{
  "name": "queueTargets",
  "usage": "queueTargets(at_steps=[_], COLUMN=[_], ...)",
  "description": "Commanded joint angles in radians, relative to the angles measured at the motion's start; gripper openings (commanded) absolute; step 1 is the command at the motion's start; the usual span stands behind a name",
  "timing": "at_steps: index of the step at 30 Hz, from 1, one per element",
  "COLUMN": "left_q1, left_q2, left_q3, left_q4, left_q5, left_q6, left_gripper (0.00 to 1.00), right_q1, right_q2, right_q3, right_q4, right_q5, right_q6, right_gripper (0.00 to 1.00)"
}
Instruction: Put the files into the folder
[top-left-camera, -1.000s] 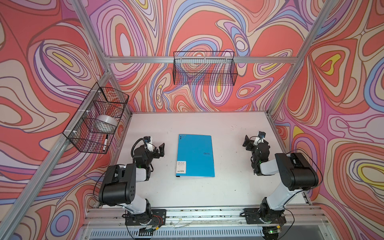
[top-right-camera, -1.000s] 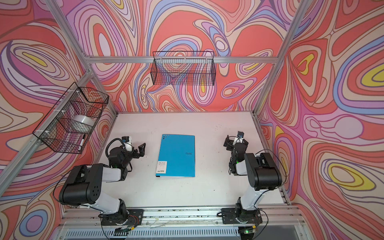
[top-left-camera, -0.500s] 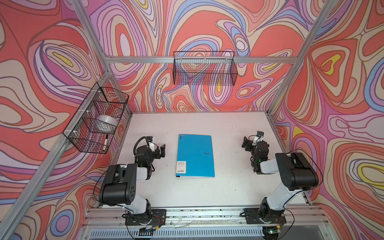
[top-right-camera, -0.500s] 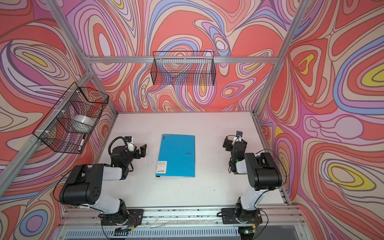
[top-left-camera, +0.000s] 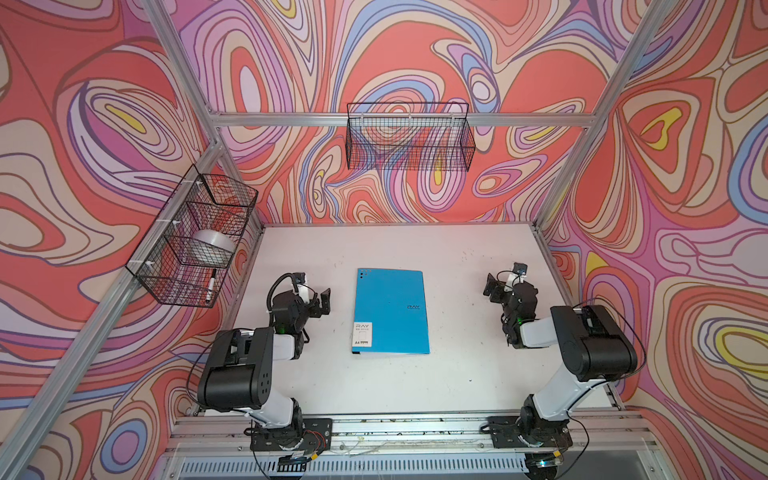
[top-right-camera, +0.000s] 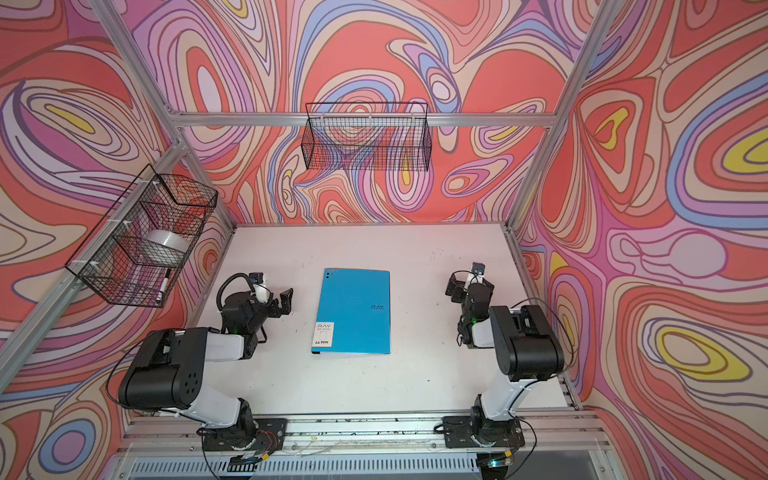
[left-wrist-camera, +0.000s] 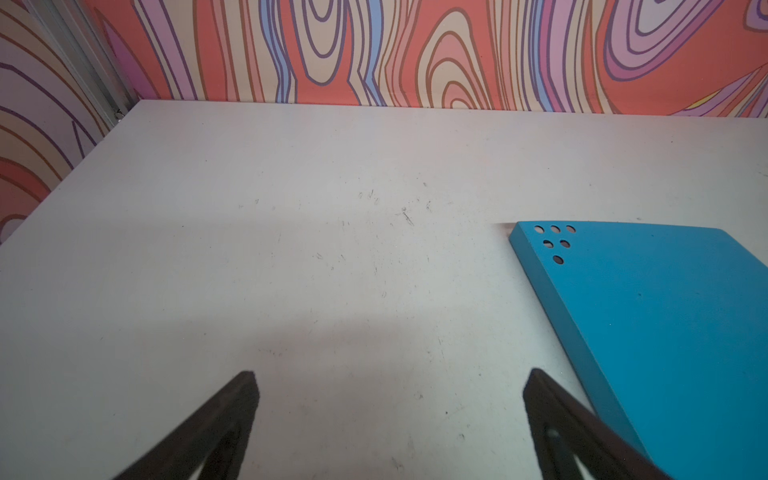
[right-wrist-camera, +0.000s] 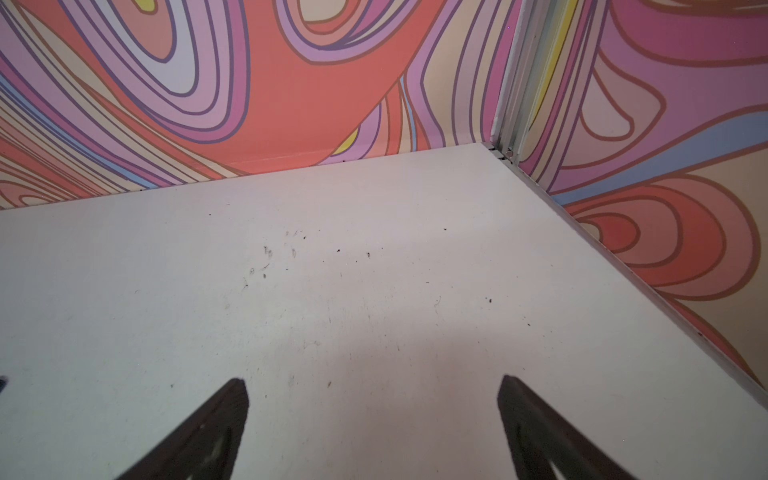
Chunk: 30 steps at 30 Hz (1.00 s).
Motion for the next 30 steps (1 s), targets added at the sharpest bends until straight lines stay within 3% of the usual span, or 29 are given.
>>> queueTargets(at_steps=[1,18,19,22,26,28,30], left_q1=[-0.001,-0.01,-0.009,-0.044,-0.044,-0.043,-0.035], left_q2=[-0.009,-0.011,-0.022,0.014,-0.008,-0.027,-0.023], left_q3=[0.0,-0.003,-0.041,-0.232,-0.118,0.008,-0.029], left_q4=[0.004,0.002,0.063,0.451,0.222,-0.051,0.036], left_q5=[-0.006,0.02,0.084,-0.009,0.024,-0.006,-0.019], left_q6=[0.013,0.031,0.057,0.066,0.078,0.069,0.051], left_gripper=[1.0,1.0,1.0,1.0,1.0,1.0,1.0], right_q1=[-0.006,-0.007,-0.007,-0.006,-0.007,-0.007,-0.006], right_q2=[-0.005,-0.005,-0.005,-0.005,-0.005,-0.005,-0.005], right_q3=[-0.009,-0.009,-0.008,-0.009,-0.009,-0.009,-0.009], right_q4=[-0.003,-0.003,-0.003,-0.003,-0.003,-0.003,-0.003], right_q5=[-0.007,-0.008,-0.008,-0.008,-0.007,-0.007,-0.008], right_q6=[0.003,0.003,0.002,0.003,0.003,0.003,0.002], right_gripper=[0.98,0.98,0.98,0.98,0.98,0.98,0.99])
